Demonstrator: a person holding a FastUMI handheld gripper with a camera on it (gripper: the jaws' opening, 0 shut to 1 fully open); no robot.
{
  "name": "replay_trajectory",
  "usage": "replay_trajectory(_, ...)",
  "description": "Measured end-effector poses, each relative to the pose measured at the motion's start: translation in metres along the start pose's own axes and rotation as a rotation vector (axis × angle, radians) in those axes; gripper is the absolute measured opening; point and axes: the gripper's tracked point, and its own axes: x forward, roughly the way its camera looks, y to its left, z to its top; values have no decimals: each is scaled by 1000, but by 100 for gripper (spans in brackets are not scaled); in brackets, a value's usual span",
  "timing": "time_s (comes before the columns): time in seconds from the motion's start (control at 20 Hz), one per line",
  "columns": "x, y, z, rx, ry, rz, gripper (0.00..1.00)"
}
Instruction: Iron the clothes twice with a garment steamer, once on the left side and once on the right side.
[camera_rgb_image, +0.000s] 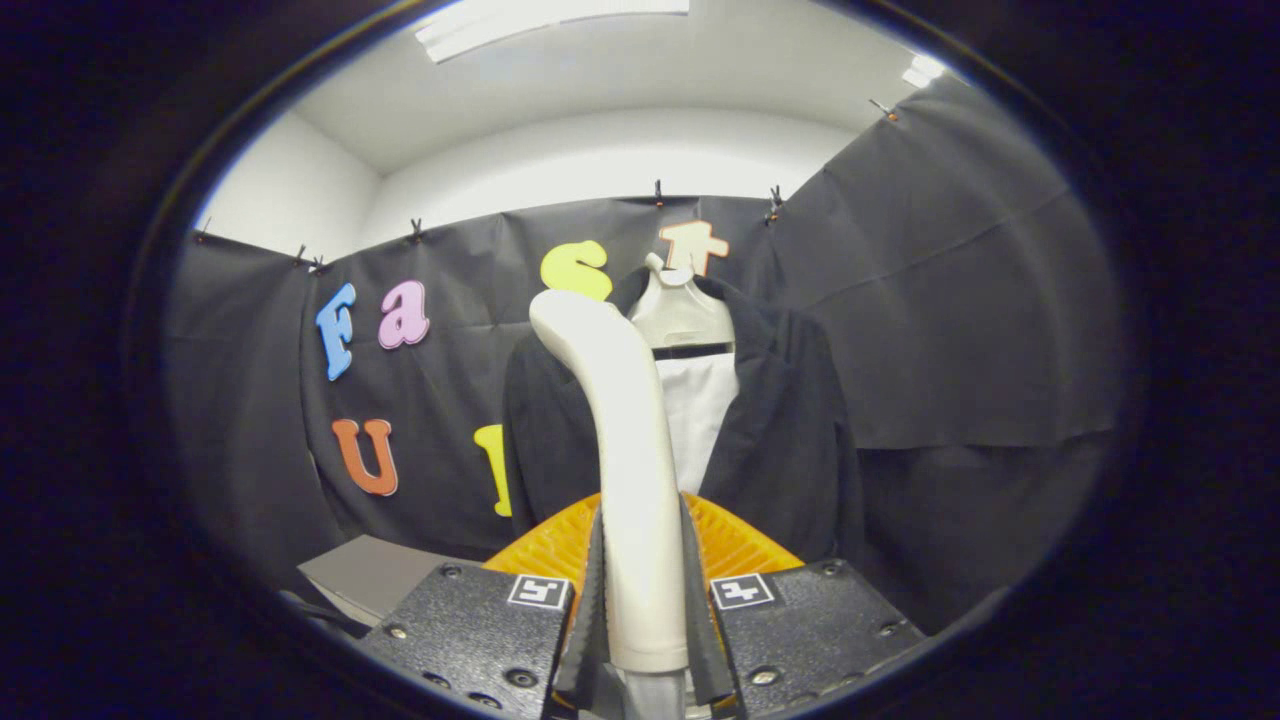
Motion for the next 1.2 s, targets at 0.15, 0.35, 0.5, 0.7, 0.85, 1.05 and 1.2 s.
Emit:
replay_trajectory(0.15, 21, 7, -4, -32, -1, -7, 38)
replay_trajectory(0.35, 41, 10, -16, -111, 2, -40, 38)
replay_trajectory(0.5, 46, 6, -29, -143, 23, -67, 38)
replay_trajectory(0.7, 47, 1, -47, -185, 50, -83, 38)
replay_trajectory(0.85, 34, -7, -68, -223, 78, -90, 38)
replay_trajectory(1.05, 26, -18, -95, -246, 130, -96, 38)
replay_trajectory(1.2, 24, -25, -110, -242, 168, -102, 38)
